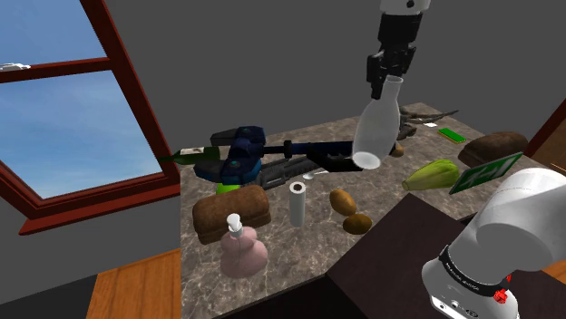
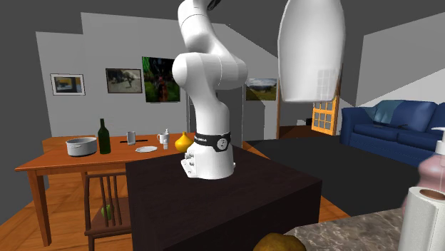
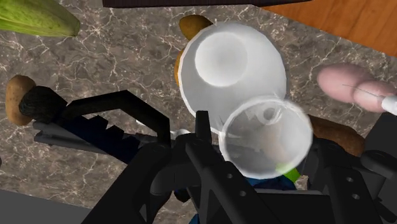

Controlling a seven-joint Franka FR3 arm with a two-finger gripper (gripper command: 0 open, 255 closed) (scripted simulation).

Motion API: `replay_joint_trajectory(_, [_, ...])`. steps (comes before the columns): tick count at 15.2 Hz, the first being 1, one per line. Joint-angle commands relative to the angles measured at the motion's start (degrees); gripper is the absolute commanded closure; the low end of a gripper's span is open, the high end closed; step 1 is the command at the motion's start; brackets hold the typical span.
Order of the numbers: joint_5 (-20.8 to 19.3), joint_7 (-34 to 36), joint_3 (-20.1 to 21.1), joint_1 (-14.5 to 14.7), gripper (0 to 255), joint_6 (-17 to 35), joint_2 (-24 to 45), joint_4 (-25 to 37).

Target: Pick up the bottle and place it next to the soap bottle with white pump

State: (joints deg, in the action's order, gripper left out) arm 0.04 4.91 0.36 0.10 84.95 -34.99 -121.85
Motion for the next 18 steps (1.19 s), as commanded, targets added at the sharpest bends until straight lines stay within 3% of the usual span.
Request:
replay_joint_trajectory(1, [1.4,2.9,2.3,0.8,255,0.0,-0.5,-0.5])
replay_joint_trajectory(15, [9.6,22.9,18.8,5.8,255,1.3,6.3,6.5])
replay_joint_trajectory(18, [9.9,23.3,19.4,6.0,255,2.9,6.2,4.9])
